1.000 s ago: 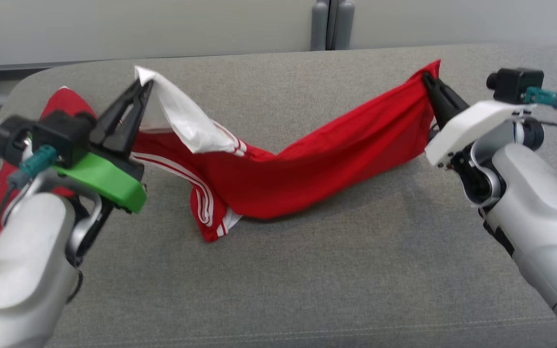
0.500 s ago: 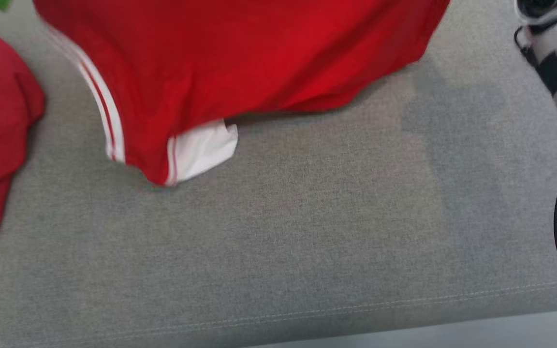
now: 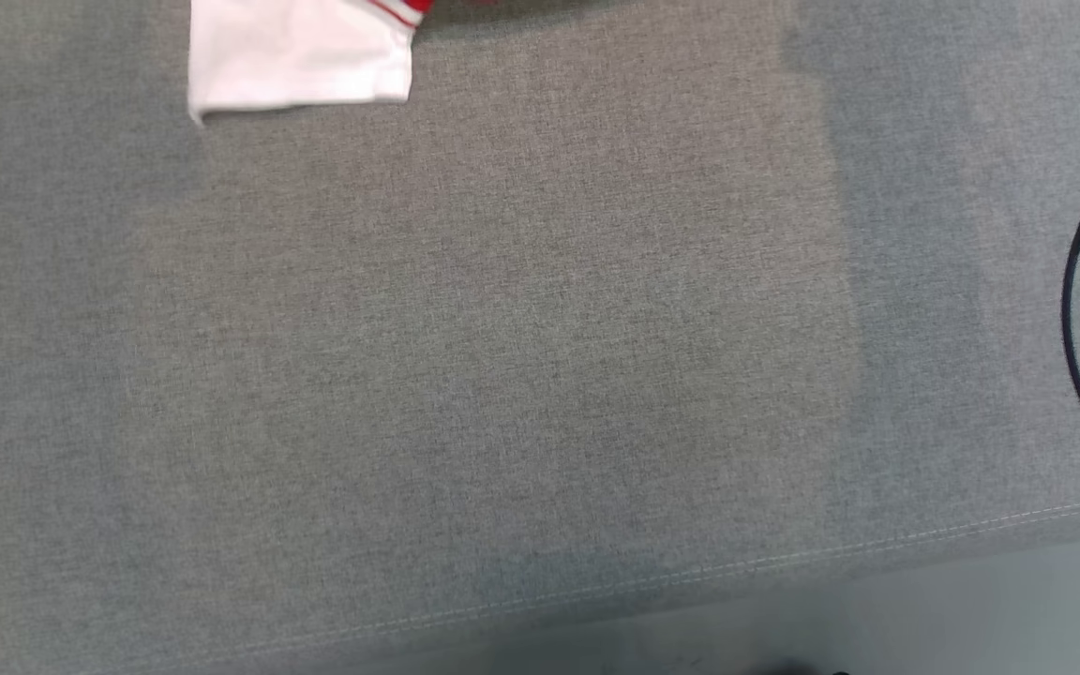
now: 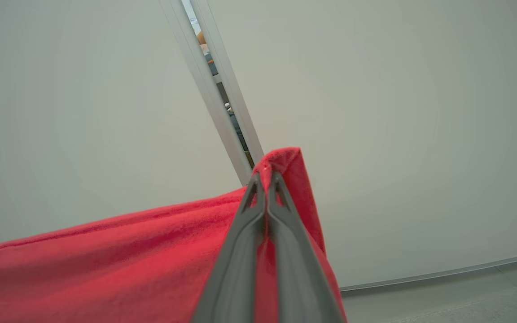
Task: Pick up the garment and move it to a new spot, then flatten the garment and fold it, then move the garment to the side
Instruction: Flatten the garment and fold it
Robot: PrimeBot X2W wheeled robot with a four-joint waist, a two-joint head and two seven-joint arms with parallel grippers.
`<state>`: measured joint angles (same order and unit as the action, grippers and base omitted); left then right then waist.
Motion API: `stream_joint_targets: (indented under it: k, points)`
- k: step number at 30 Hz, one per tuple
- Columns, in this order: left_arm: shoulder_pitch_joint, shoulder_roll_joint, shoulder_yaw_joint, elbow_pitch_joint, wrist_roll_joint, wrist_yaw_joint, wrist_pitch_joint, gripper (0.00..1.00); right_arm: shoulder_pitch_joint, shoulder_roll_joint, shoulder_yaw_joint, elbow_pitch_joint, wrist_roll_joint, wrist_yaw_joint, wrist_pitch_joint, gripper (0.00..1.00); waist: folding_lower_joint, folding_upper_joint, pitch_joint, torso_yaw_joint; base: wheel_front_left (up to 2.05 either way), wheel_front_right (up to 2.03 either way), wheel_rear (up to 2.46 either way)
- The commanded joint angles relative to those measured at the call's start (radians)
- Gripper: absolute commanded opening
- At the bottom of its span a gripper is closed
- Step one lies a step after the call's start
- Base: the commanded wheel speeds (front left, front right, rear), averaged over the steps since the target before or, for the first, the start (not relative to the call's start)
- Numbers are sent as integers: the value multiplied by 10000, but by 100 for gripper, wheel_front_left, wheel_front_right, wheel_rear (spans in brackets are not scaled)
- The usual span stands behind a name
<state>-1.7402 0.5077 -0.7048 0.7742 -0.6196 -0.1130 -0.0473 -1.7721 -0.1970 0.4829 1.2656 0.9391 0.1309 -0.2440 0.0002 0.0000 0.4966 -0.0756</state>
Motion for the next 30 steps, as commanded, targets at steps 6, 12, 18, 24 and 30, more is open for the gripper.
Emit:
stream_joint_targets:
  k: [6, 12, 18, 24, 30]
  points:
    - [-1214, -723, 156, 1132, 195, 406, -1013, 0, -961, -314, -460, -46, -988, -3, -223, 0, -2, 0, 155, 163, 0, 0, 0]
    - [-1401, -1077, 144, 1767, 220, 390, -1643, 0, -478, -26, -1182, -929, -2262, -2, -215, 0, -2, 0, 495, 165, 0, 0, 0]
    - [-911, -1314, 298, 2017, -67, 173, -2019, 0, 300, 243, -1275, -1644, -2855, -2, -217, 0, -2, 0, 881, 200, 0, 0, 0]
    - [271, -1370, 655, 1557, -524, 3, -2181, 0, 1503, 83, -864, -2536, -2568, -2, -218, 0, -2, 0, 744, 296, 0, 0, 0]
    - [2388, -1052, 1565, 173, -751, -22, -2177, 0, 3411, -353, -48, -3838, -1437, -2, -218, 0, -2, 0, 88, 250, 0, 0, 0]
